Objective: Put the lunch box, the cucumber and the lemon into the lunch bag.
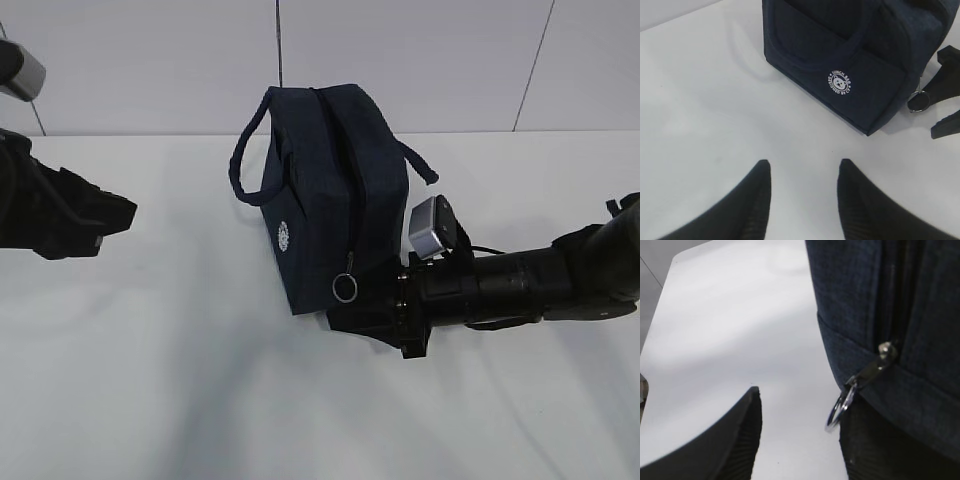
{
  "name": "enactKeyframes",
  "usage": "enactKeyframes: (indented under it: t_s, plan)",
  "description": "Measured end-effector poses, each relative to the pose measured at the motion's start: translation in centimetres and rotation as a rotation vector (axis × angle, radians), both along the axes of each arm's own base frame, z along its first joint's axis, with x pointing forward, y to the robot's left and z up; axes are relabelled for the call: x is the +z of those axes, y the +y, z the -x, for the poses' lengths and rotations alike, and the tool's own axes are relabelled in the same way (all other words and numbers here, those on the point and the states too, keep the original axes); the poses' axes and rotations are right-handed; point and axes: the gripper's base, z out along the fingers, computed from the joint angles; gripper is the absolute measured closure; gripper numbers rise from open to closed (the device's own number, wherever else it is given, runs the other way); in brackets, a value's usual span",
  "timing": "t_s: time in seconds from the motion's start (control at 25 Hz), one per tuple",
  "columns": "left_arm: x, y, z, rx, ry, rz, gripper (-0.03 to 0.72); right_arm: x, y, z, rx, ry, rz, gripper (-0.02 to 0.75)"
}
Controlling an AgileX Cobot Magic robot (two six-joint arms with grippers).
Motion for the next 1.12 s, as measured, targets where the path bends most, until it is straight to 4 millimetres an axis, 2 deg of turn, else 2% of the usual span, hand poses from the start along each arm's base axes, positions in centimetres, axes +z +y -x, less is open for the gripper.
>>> enactKeyframes:
  t_s: [0.6, 1.12]
  plan:
    - [0.0, 0.0, 0.0, 0.0, 0.0, 0.0, 0.379, 0.5, 0.1, -1.6, -0.055, 0.024, 0.028, 0.366]
    - [0.0, 0.0, 0.0, 0.0, 0.0, -0.001, 0.379, 0.4, 0.1, -1.6, -0.056, 0.028, 0.028, 0.635]
